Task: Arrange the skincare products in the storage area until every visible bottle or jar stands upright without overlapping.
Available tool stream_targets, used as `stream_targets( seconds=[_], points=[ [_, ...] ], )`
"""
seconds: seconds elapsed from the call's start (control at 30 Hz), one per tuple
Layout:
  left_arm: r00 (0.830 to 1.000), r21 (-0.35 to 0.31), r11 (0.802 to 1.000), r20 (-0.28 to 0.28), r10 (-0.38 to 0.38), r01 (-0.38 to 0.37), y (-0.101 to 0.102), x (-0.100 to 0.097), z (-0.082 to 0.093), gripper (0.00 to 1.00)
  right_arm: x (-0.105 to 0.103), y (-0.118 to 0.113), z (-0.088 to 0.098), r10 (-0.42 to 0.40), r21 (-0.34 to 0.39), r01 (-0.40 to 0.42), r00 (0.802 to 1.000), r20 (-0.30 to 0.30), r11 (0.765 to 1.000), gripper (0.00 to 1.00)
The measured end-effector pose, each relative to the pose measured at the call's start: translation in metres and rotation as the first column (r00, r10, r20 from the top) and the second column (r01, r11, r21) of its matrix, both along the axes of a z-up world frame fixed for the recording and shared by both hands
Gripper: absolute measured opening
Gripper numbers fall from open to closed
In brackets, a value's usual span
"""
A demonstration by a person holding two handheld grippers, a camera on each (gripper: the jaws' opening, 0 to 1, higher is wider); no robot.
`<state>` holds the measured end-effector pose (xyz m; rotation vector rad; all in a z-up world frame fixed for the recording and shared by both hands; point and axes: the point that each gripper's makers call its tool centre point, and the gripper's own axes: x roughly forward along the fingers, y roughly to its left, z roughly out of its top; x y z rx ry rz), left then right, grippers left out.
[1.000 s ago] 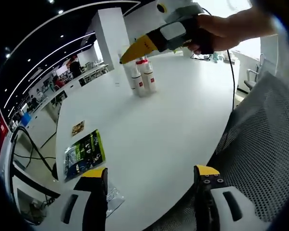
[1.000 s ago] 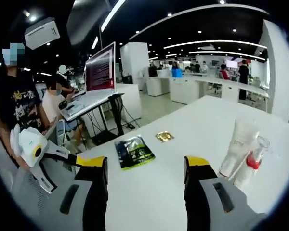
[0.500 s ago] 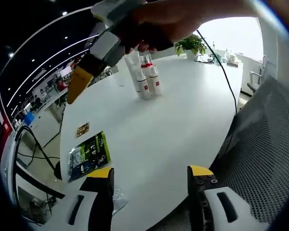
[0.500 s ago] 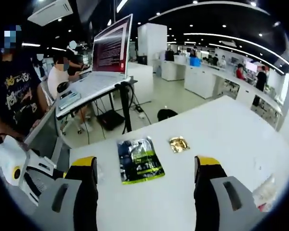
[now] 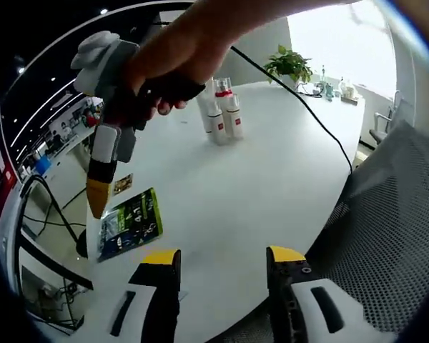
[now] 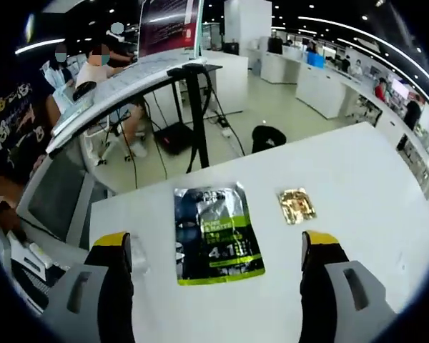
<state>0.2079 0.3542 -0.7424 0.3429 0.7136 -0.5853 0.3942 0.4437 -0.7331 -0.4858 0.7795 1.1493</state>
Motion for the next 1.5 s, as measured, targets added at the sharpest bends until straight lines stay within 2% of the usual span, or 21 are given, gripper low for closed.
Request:
stream_targets(
  seconds=[0.1, 0.2, 0.3, 0.4, 0.47, 0.53, 0.63, 0.7, 0.77, 0.83, 0.87, 0.97, 1.03, 1.1, 1.2, 1.3, 1.37, 1.5],
  points=[
    [1.0, -0.006, 1.0, -0.002, 0.016, -0.016, 0.003, 0.001, 0.0, 0.49, -0.004, 0.008, -0.021, 0.038, -0.057, -0.039, 0.999, -0.02, 0.998, 0.98],
    [1.0, -0.001, 1.0, -0.015, 0.011, -0.011, 0.002, -0.001, -0.002, 0.46, -0.002, 0.015, -0.034, 0.062, -0.09, -0.064, 0.998, -0.023, 0.994, 0.98],
    [1.0, -0.002, 1.0, -0.022, 0.01, -0.01, 0.003, -0.002, -0.003, 0.43, 0.009, 0.019, -0.041, 0.068, -0.116, -0.068, 0.998, 0.0, 0.991, 0.96],
    [1.0, -0.005, 1.0, -0.025, 0.013, -0.013, 0.004, -0.002, -0.003, 0.42, 0.007, 0.018, -0.049, 0.069, -0.151, -0.071, 0.997, -0.018, 0.986, 0.94],
    [1.0, -0.007, 1.0, -0.026, 0.008, -0.009, 0.005, -0.003, -0.004, 0.39, 0.015, 0.02, -0.063, 0.071, -0.185, -0.075, 0.997, -0.032, 0.98, 0.94],
    [0.999, -0.005, 1.0, -0.039, 0.016, -0.016, 0.007, -0.004, -0.005, 0.38, 0.011, 0.02, -0.061, 0.077, -0.19, -0.081, 0.997, -0.031, 0.978, 0.94],
    [0.999, -0.009, 1.0, -0.033, 0.013, -0.013, 0.007, -0.004, -0.005, 0.38, 0.007, 0.024, -0.073, 0.094, -0.21, -0.097, 0.995, -0.024, 0.973, 0.92],
    [0.999, -0.009, 1.0, -0.041, 0.01, -0.01, 0.007, -0.005, -0.006, 0.37, 0.004, 0.022, -0.08, 0.13, -0.25, -0.129, 0.991, -0.012, 0.96, 0.92],
    [0.999, -0.004, 1.0, -0.049, 0.006, -0.006, 0.009, -0.006, -0.008, 0.35, 0.001, 0.024, -0.079, 0.136, -0.234, -0.137, 0.991, -0.021, 0.962, 0.91],
    [0.999, -0.002, 1.0, -0.052, 0.006, -0.006, 0.01, -0.007, -0.009, 0.35, 0.002, 0.026, -0.082, 0.091, -0.215, -0.101, 0.994, -0.054, 0.971, 0.91],
    [0.999, -0.005, 1.0, -0.051, 0.005, -0.005, 0.01, -0.007, -0.009, 0.34, 0.005, 0.027, -0.081, 0.104, -0.212, -0.108, 0.994, -0.029, 0.971, 0.91],
    [0.998, -0.002, 1.0, -0.066, 0.005, -0.005, 0.011, -0.009, -0.011, 0.33, 0.004, 0.028, -0.079, 0.121, -0.205, -0.124, 0.992, -0.029, 0.971, 0.89],
    [0.998, 0.001, 1.0, -0.066, -0.002, 0.003, 0.01, -0.009, -0.012, 0.33, 0.006, 0.027, -0.076, 0.124, -0.188, -0.126, 0.992, -0.024, 0.974, 0.78],
    [0.998, 0.0, 1.0, -0.07, -0.003, 0.003, 0.01, -0.01, -0.012, 0.32, 0.007, 0.029, -0.071, 0.142, -0.172, -0.143, 0.99, -0.015, 0.975, 0.63],
    [0.997, 0.002, 1.0, -0.075, -0.008, 0.008, 0.01, -0.011, -0.013, 0.32, 0.005, 0.029, -0.072, 0.15, -0.168, -0.151, 0.989, -0.018, 0.974, 0.59],
    [0.997, 0.005, 1.0, -0.078, -0.012, 0.012, 0.009, -0.012, -0.013, 0.32, 0.008, 0.025, -0.07, 0.161, -0.153, -0.161, 0.987, -0.012, 0.975, 0.5],
    [0.997, 0.008, 1.0, -0.079, -0.011, 0.011, 0.01, -0.012, -0.013, 0.31, 0.009, 0.022, -0.067, 0.183, -0.148, -0.182, 0.983, -0.003, 0.972, 0.3],
    [0.997, 0.009, 1.0, -0.08, -0.011, 0.011, 0.01, -0.012, -0.013, 0.31, 0.008, 0.019, -0.069, 0.186, -0.141, -0.186, 0.982, -0.011, 0.972, 0.22]
  ],
)
